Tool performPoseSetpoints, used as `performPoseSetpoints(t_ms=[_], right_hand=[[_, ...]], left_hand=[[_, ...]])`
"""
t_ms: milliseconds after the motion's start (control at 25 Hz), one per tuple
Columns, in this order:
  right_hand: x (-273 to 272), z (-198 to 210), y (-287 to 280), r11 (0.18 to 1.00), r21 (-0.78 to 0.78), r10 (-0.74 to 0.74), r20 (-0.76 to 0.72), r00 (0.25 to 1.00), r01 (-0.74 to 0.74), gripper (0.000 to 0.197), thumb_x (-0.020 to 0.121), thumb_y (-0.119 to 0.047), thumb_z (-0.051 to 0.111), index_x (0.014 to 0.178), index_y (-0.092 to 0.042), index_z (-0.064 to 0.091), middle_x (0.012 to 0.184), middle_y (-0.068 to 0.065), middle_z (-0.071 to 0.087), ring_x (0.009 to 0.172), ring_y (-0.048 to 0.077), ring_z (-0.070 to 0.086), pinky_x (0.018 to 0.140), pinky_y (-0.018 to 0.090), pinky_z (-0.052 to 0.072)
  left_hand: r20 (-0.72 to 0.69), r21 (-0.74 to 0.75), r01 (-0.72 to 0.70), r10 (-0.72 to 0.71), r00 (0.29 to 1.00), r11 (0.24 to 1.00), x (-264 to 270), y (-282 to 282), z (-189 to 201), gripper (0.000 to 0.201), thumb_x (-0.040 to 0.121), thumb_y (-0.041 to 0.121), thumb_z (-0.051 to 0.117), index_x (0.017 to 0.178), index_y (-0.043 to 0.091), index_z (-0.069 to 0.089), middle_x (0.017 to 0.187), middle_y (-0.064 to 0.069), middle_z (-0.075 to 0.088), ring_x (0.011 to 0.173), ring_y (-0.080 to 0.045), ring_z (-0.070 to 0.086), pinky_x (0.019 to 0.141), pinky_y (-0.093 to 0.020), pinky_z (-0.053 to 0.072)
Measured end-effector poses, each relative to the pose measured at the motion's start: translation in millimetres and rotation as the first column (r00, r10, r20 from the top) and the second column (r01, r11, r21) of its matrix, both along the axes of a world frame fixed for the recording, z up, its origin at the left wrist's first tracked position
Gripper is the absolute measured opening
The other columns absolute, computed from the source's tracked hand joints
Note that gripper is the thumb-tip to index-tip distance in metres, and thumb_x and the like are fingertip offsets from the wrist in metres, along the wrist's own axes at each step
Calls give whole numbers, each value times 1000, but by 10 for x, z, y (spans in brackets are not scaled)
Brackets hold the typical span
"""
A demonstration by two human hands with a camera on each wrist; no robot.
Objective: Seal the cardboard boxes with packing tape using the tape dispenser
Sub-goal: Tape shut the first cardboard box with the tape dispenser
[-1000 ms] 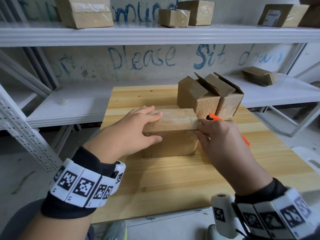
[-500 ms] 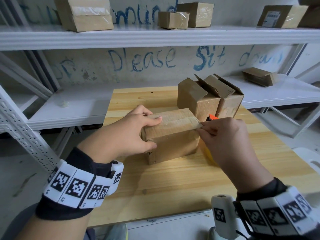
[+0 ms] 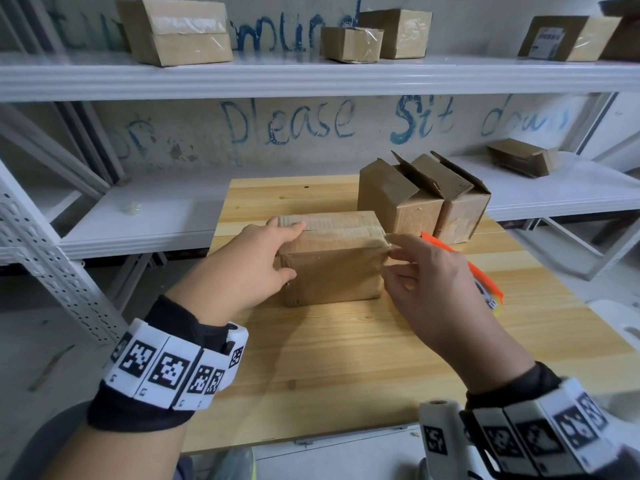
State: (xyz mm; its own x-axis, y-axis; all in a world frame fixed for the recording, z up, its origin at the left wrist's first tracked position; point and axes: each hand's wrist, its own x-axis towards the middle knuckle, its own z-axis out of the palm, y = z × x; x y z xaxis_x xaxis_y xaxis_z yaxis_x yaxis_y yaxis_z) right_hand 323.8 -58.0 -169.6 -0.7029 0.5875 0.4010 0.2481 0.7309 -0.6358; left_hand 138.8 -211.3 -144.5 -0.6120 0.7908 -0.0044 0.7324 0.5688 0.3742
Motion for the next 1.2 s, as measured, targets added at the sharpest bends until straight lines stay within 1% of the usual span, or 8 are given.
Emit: performPoseSetpoints(t_ms=[240, 360, 520, 600, 720, 880, 1080, 1200], right_hand=[[4, 33, -33, 998, 59, 17, 18, 1000, -18, 42, 87, -6, 61, 128, -16, 65, 106, -3, 73, 89, -1, 68, 82, 0, 46], [11, 38, -45, 998, 44, 48, 46, 998, -50, 43, 89, -7, 61, 130, -18, 63, 111, -6, 70, 94, -1, 66, 80, -4, 43], [-17, 26, -17, 997, 40, 68, 58, 996, -71, 40, 89, -12, 62, 128, -21, 62, 110, -9, 68, 96, 0, 64, 84, 3, 48], [-21, 67, -31, 995, 48, 84, 44, 995, -87, 31, 89, -14, 64, 119, -23, 66, 102, -12, 69, 93, -2, 65, 83, 11, 53], [26, 217, -92, 964, -78, 254, -2, 967, -254, 8, 91, -18, 68, 95, -21, 74, 85, -12, 73, 83, -2, 69, 77, 18, 56], [3, 391, -42, 929, 221, 289, 66, 955, -297, 26, 84, -25, 73, 110, -27, 71, 111, -13, 65, 97, -3, 59, 83, 12, 45], [-307, 291, -184, 852, 277, 360, 305, 881, -444, 40, 88, -17, 69, 127, -25, 67, 139, 4, 57, 126, 22, 55, 102, 44, 49], [-576, 358, -250, 819, 371, 244, 467, 850, -438, 53, 95, -4, 50, 142, -29, 52, 144, 5, 52, 132, 26, 47, 110, 40, 41]], left_hand=[[8, 2, 7, -7, 1000, 1000, 19, -41, 34, 85, 98, 26, 63, 157, 47, 6, 165, 2, 24, 140, -21, 46, 105, -35, 45], [-10, -28, 22, -22, 1000, 999, 18, -40, 43, 100, 100, 25, 60, 154, 41, -23, 145, -2, 46, 78, -11, 65, 64, -24, 50], [-45, -23, 11, -12, 999, 1000, -36, -55, 60, 81, 97, 20, 61, 159, 39, 13, 168, 10, -2, 144, -23, 41, 104, -43, 49], [-106, 4, -10, 11, 994, 1000, -19, -65, 69, 74, 95, 20, 63, 156, 40, 25, 165, 8, 23, 134, -25, 51, 97, -46, 53], [-322, 94, -126, 150, 935, 987, -16, -100, 117, 76, 92, 18, 66, 153, 32, 23, 106, -1, 64, 78, -20, 60, 64, -36, 47], [-307, 237, -227, 294, 905, 945, -165, -142, 133, 53, 88, 16, 71, 135, 19, 47, 106, -4, 67, 88, -27, 65, 66, -37, 47], [-76, 292, -184, 215, 974, 938, -188, -100, 90, 23, 87, 19, 71, 108, 25, 64, 88, 12, 66, 83, -13, 63, 76, -33, 52], [-123, 321, -200, 251, 960, 926, -219, -148, 67, 18, 91, 14, 57, 102, 27, 64, 85, 12, 64, 79, -13, 61, 75, -35, 56]])
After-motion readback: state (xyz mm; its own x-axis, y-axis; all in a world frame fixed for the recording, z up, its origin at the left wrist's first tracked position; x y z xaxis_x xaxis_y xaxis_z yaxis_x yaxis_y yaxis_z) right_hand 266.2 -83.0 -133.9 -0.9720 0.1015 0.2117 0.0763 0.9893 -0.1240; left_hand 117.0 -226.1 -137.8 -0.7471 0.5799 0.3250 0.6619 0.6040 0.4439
